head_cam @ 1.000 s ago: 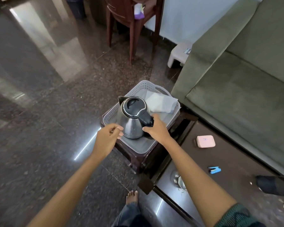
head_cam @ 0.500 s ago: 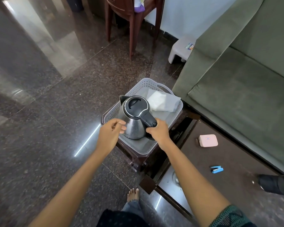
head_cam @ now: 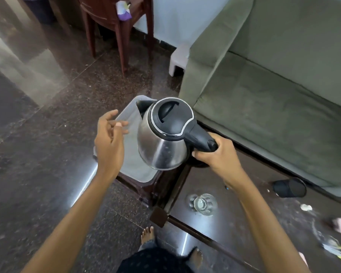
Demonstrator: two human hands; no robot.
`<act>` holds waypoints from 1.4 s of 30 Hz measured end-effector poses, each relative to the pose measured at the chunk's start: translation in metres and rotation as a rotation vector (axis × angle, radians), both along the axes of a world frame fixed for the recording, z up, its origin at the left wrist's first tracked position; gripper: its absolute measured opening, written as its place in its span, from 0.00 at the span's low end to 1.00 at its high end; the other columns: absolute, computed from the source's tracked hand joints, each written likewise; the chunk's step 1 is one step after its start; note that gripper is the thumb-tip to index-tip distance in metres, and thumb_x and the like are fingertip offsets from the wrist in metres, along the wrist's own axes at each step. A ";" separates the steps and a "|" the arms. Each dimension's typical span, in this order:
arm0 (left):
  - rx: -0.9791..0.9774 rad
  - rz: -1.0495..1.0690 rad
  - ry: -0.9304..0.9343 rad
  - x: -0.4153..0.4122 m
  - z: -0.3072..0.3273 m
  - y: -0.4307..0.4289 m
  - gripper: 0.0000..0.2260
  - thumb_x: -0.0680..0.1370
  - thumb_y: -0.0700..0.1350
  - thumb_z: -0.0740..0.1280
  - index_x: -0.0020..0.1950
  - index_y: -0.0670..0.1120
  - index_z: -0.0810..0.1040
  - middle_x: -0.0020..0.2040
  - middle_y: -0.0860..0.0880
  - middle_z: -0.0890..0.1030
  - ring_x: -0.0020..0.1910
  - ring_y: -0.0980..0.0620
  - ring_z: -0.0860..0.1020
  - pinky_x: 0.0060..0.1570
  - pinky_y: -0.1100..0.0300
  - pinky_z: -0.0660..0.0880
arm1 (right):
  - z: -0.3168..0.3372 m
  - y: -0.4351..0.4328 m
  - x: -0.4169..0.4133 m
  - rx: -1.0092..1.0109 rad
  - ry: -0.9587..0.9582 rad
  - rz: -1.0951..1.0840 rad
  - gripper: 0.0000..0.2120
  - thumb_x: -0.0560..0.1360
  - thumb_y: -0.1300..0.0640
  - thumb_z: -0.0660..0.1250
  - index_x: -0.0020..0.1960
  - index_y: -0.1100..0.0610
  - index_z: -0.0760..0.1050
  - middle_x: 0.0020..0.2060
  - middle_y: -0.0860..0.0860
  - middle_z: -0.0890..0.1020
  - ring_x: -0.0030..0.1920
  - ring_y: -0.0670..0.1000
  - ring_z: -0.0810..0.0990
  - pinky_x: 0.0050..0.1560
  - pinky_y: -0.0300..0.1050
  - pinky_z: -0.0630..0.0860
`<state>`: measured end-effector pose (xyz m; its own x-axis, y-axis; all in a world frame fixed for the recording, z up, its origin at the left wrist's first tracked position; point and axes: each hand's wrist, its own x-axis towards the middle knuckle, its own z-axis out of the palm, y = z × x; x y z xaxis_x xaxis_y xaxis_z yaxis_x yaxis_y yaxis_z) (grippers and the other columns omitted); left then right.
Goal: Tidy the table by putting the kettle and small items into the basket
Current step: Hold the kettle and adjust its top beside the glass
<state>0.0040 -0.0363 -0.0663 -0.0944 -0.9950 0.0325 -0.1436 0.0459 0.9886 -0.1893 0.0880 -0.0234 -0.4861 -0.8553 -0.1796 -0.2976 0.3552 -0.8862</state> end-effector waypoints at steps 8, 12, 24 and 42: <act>0.109 -0.236 -0.057 -0.073 -0.041 0.076 0.11 0.81 0.43 0.52 0.57 0.51 0.71 0.45 0.53 0.80 0.42 0.52 0.80 0.46 0.57 0.74 | 0.004 0.125 -0.049 0.079 0.042 -0.123 0.11 0.59 0.61 0.68 0.32 0.64 0.66 0.27 0.49 0.67 0.28 0.44 0.61 0.28 0.38 0.58; 0.176 -0.355 -0.071 -0.108 -0.080 0.120 0.11 0.80 0.41 0.53 0.59 0.51 0.69 0.47 0.51 0.79 0.37 0.62 0.78 0.44 0.60 0.73 | -0.015 0.182 -0.070 0.160 0.045 -0.216 0.14 0.60 0.61 0.71 0.34 0.68 0.66 0.26 0.52 0.65 0.29 0.46 0.61 0.30 0.42 0.60; 0.357 -0.508 -0.339 -0.141 -0.201 0.197 0.18 0.77 0.34 0.59 0.67 0.42 0.71 0.65 0.45 0.74 0.63 0.50 0.73 0.63 0.64 0.68 | -0.089 0.273 -0.116 0.405 0.180 -0.192 0.14 0.59 0.48 0.76 0.36 0.52 0.73 0.26 0.42 0.76 0.26 0.44 0.71 0.28 0.42 0.65; 0.108 -0.868 -0.652 -0.129 -0.277 0.216 0.47 0.64 0.48 0.78 0.76 0.47 0.54 0.72 0.45 0.64 0.72 0.50 0.63 0.72 0.50 0.62 | -0.149 0.262 -0.123 0.381 0.390 0.034 0.16 0.58 0.47 0.74 0.36 0.59 0.78 0.27 0.55 0.79 0.29 0.56 0.76 0.32 0.49 0.72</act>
<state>-0.1253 0.1801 -0.3434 -0.7330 -0.5759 -0.3621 -0.6025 0.3023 0.7387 -0.3126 0.3495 -0.1722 -0.5520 -0.7813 -0.2913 -0.5955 0.6139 -0.5181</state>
